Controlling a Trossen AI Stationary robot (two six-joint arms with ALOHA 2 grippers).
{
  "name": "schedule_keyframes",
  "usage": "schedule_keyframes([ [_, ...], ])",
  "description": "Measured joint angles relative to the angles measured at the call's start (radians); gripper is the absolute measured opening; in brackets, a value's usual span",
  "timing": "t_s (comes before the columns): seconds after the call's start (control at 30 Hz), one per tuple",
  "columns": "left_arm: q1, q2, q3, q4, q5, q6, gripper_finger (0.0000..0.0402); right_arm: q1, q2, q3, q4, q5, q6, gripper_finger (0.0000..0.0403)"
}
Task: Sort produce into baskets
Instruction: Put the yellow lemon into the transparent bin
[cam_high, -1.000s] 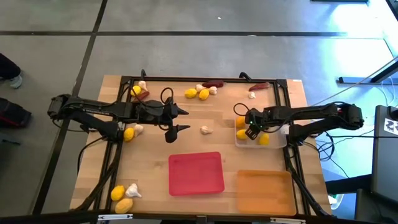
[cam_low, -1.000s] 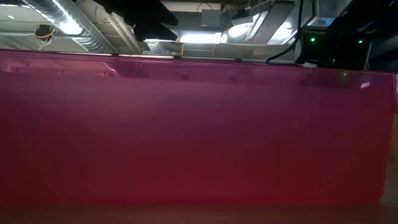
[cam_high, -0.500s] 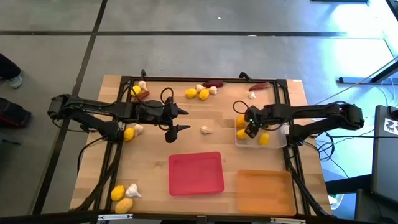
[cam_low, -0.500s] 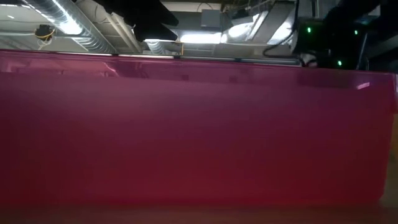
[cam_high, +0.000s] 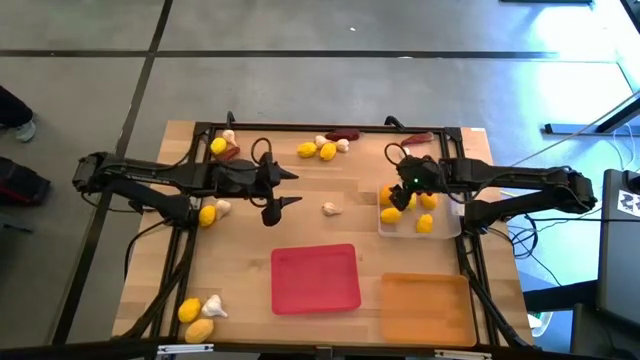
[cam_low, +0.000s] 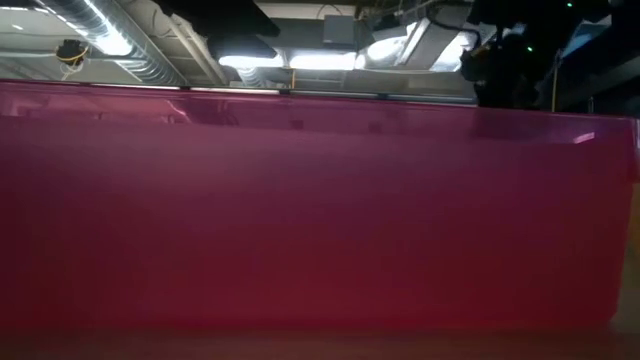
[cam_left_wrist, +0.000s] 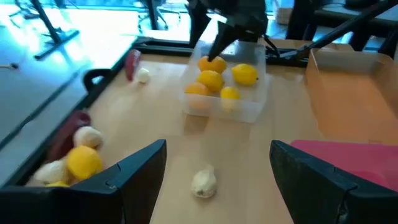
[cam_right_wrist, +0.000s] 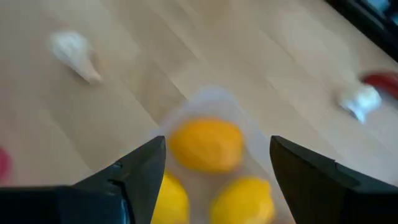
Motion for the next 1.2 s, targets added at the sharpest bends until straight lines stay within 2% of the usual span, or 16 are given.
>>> schedule_keyframes([
  [0.17,0.0,-0.059,0.0,-0.037,-0.121,0.018,0.0283,0.057,0.002,0.0,0.178,-0.005,-0.066,0.028],
  [0.33,0.011,-0.06,0.0,-0.113,-0.228,0.009,0.0283,0.119,0.002,0.0,0.34,-0.005,-0.121,0.028],
  [0.5,0.061,-0.019,0.0,-0.157,-0.242,-0.004,0.0283,0.165,0.005,0.0,0.419,-0.004,-0.156,0.028],
  [0.7,0.148,0.065,0.0,-0.144,-0.253,-0.028,0.0283,0.181,0.026,0.0,0.426,0.011,-0.164,0.028],
  [0.97,0.266,0.244,0.0,-0.028,-0.144,0.019,0.0283,0.178,0.059,0.0,0.428,0.011,-0.182,0.028],
  [1.2,0.396,0.369,0.016,0.06,0.029,0.037,0.0283,0.179,0.074,-0.001,0.428,0.011,-0.182,0.028],
])
